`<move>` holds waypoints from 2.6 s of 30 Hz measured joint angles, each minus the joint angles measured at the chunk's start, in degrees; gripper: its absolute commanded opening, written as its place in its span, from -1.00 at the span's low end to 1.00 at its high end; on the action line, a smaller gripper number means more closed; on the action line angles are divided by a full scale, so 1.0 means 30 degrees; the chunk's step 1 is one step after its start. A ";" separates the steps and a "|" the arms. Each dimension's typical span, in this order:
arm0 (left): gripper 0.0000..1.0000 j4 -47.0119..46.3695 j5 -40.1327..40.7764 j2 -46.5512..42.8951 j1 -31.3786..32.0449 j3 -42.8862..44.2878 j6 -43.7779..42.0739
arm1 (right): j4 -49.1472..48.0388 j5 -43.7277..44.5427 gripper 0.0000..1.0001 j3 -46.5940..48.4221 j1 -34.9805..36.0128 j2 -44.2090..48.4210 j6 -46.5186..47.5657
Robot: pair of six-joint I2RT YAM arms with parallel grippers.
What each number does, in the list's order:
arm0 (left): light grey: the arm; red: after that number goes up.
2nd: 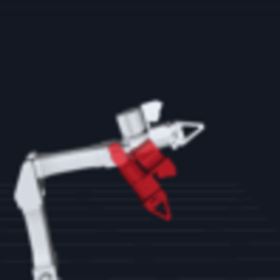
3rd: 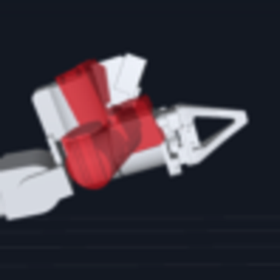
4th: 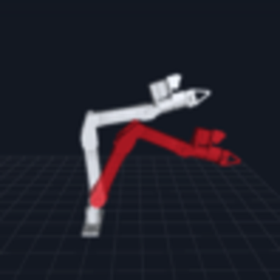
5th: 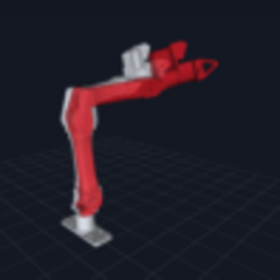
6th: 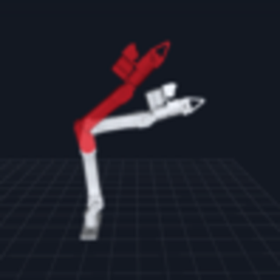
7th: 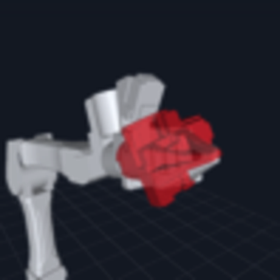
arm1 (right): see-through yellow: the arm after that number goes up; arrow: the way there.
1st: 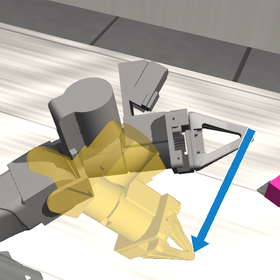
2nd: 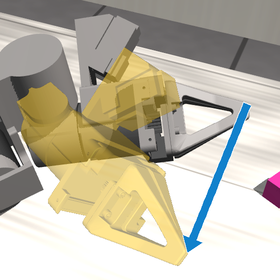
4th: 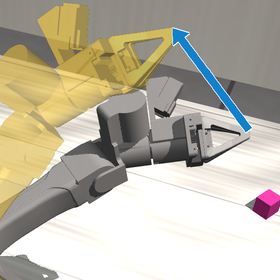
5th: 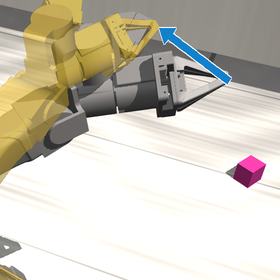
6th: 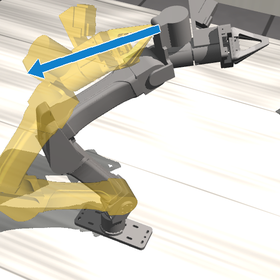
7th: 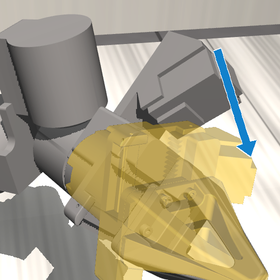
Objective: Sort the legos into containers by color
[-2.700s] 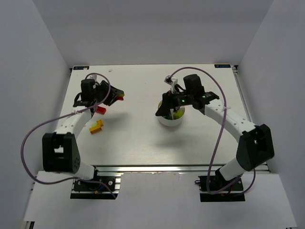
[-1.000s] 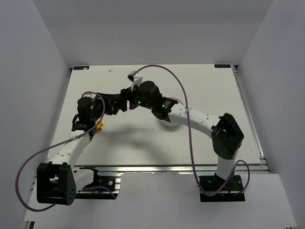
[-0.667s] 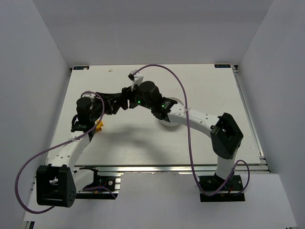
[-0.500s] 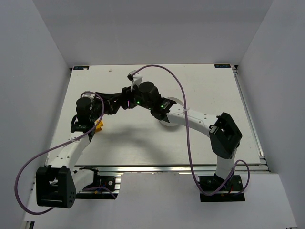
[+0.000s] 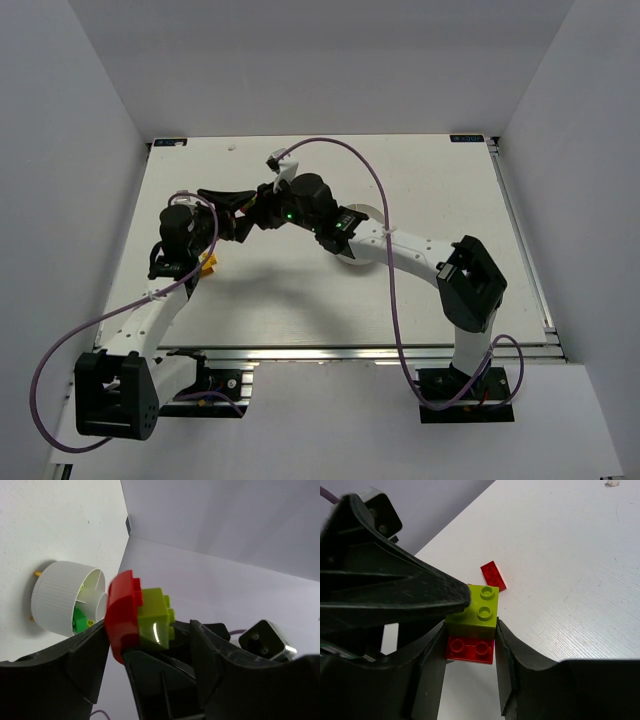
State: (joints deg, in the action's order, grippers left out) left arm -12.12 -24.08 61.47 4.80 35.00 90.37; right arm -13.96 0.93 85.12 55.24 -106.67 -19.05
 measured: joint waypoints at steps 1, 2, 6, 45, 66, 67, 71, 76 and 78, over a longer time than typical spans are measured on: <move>0.57 -0.0015 -0.0044 -0.0087 0.0036 0.0000 0.0000 | -0.0073 -0.0022 -1.00 -0.0124 0.0000 0.0007 0.0000; 0.65 -0.0036 -0.0044 -0.0153 0.0058 0.0000 0.0036 | -0.0146 -0.0029 -1.00 -0.0248 -0.0036 0.0007 -0.0015; 0.71 -0.0095 -0.0036 -0.0342 0.0080 -0.0015 -0.0270 | -0.0525 -0.0845 -1.00 -0.0816 -0.0372 0.0277 -0.0197; 0.51 -1.9518 -0.3271 0.5756 0.4874 -0.2754 -0.4422 | -0.6506 -1.8229 -1.00 -0.8612 -1.0375 0.6302 -1.2123; 0.25 -2.0225 -0.3286 0.8087 0.6084 -0.1056 -0.4291 | -0.6900 -1.7828 -1.00 -0.9530 -0.9719 0.6419 -1.2539; 0.22 -2.0298 -0.3286 0.8174 0.6113 -0.1056 -0.4248 | -0.6907 -1.7792 -1.00 -0.9530 -0.9697 0.6419 -1.2539; 0.13 -2.0677 -0.3300 0.8480 0.6186 -0.1056 -0.4029 | -0.6943 -1.7711 -1.00 -0.9530 -0.9653 0.6419 -1.2539; -0.18 -2.1005 -0.3461 0.8772 0.6288 -0.0991 -0.3708 | -0.6987 -1.7690 -1.00 -0.9530 -0.9632 0.6419 -1.2575; -0.53 -2.1121 -0.3548 0.8918 0.6288 -0.0918 -0.3534 | -0.6980 -1.7704 -0.82 -0.9530 -0.9632 0.6404 -1.2590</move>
State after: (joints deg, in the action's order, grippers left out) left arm -75.48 -34.72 88.23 23.66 32.25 79.77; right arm -34.89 -52.18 56.53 26.35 -87.46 -56.82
